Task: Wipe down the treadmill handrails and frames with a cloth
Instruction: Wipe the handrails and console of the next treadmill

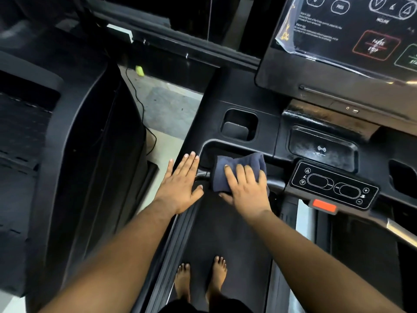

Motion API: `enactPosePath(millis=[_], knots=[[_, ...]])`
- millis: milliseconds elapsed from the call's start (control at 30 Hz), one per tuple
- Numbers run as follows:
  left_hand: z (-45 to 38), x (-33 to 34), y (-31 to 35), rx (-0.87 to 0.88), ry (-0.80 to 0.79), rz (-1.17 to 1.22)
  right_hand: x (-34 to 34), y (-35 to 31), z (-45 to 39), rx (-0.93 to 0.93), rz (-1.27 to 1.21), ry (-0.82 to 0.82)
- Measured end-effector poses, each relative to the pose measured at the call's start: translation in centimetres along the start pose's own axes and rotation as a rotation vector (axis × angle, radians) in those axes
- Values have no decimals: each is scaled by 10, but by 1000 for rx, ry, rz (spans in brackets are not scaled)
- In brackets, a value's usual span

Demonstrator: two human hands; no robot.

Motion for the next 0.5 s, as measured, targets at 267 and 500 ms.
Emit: enactPosePath(millis=[267,500], knots=[[3,-1,2,-14,-9,-24,-19,8,-22,19,-107,-138],[-1,-1,1,-20,-16,-17,-23,11,-35,68,-89,-196]])
Point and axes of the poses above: each hand's wrist, its own z-axis away from the middle knuckle, its own x-axis out of the palm, y = z × x, the point moved 1 cm from there along -z, towards the middle knuckle, and after that the axes turned 11 degrees about x, right-handed, at the moved point
